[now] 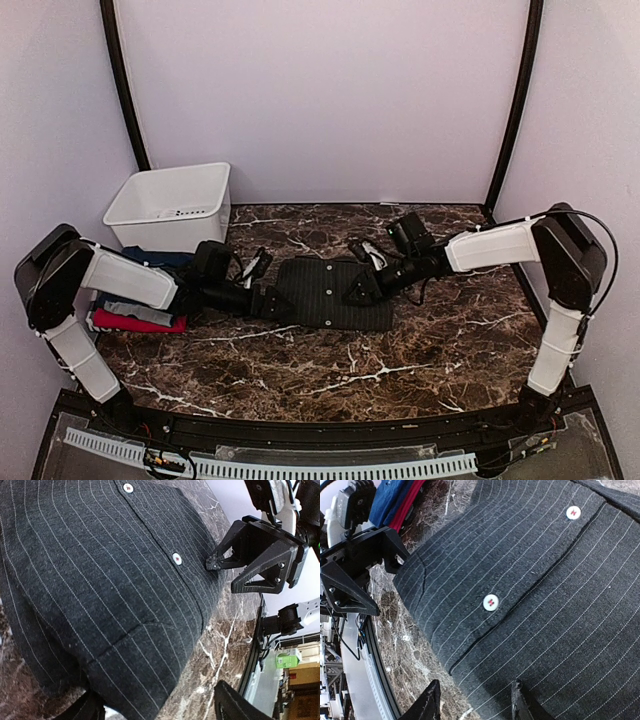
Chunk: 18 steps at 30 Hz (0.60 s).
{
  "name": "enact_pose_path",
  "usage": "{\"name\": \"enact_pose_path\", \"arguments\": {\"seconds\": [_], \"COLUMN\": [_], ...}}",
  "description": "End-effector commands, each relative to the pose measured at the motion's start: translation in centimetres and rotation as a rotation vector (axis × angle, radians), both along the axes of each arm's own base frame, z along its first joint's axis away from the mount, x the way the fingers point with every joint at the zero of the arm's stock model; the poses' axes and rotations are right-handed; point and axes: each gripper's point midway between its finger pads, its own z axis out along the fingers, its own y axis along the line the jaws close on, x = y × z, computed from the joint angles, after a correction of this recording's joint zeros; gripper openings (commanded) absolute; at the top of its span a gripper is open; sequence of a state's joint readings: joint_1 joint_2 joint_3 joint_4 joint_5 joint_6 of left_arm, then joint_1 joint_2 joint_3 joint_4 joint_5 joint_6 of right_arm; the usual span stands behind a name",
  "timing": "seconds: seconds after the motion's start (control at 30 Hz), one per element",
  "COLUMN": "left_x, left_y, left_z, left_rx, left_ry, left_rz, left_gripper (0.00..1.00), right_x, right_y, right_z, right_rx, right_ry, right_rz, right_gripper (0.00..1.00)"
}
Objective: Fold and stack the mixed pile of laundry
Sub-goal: Smooth out the square-folded shirt at the center of the board.
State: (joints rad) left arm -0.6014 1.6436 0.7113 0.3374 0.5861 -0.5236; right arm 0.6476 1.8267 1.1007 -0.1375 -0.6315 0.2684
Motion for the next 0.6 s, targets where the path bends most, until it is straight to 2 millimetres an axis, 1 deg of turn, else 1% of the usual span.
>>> {"name": "enact_pose_path", "arguments": {"seconds": [0.0, 0.03, 0.07, 0.1, 0.13, 0.17, 0.2, 0.23, 0.27, 0.33, 0.37, 0.43, 0.5, 0.53, 0.57], "left_x": [0.6, 0.8, 0.8, 0.8, 0.8, 0.7, 0.4, 0.3, -0.2, -0.7, -0.8, -1.0, -0.9, -0.7, -0.8], "left_y": [-0.8, -0.7, -0.5, -0.4, 0.1, 0.3, 0.8, 1.1, 1.6, 2.4, 2.7, 3.5, 4.0, 4.3, 4.5], "left_z": [-0.8, -1.1, -2.3, -2.8, -4.0, -4.6, -5.5, -5.9, -6.6, -7.5, -7.8, -8.3, -8.7, -8.7, -9.1], "left_rx": [-0.022, -0.013, 0.013, 0.022, 0.051, 0.066, 0.084, 0.095, 0.116, 0.163, 0.185, 0.226, 0.253, 0.26, 0.27], "left_ry": [0.007, 0.02, 0.053, 0.068, 0.104, 0.121, 0.153, 0.167, 0.192, 0.215, 0.218, 0.231, 0.24, 0.245, 0.261], "left_rz": [0.0, 0.013, 0.032, 0.039, 0.062, 0.072, 0.083, 0.092, 0.096, 0.101, 0.108, 0.108, 0.108, 0.11, 0.11], "left_gripper": [0.7, 0.61, 0.56, 0.45, 0.34, 0.29, 0.2, 0.16, 0.05, 0.0, 0.0, 0.0, 0.04, 0.09, 0.11], "right_x": [1.1, 1.1, 1.2, 1.3, 1.3, 1.1, 0.9, 0.5, 0.1, -0.5, -0.8, -0.8, -0.2, 0.3, 0.8], "right_y": [0.6, 0.6, 0.5, 0.3, 0.2, 0.1, 0.1, 0.1, 0.2, 0.2, -0.2, -1.2, -3.0, -4.3, -5.5], "right_z": [-0.9, -1.2, -1.7, -2.2, -2.6, -3.0, -3.3, -3.3, -2.8, -0.5, 0.6, 3.0, 4.5, 4.7, 4.6], "right_rx": [0.01, 0.003, -0.007, -0.023, -0.033, -0.041, -0.045, -0.039, -0.024, 0.032, 0.046, 0.065, 0.067, 0.064, 0.061], "right_ry": [-0.02, -0.016, -0.012, -0.009, -0.003, 0.007, 0.021, 0.033, 0.039, 0.026, 0.018, -0.013, -0.041, -0.043, -0.032], "right_rz": [-0.013, -0.017, -0.022, -0.029, -0.031, -0.03, -0.027, -0.021, -0.014, -0.013, -0.022, -0.058, -0.128, -0.177, -0.226], "right_gripper": [0.45, 0.45, 0.45, 0.45, 0.45, 0.45, 0.44, 0.44, 0.44, 0.45, 0.45, 0.46, 0.46, 0.45, 0.44]}}
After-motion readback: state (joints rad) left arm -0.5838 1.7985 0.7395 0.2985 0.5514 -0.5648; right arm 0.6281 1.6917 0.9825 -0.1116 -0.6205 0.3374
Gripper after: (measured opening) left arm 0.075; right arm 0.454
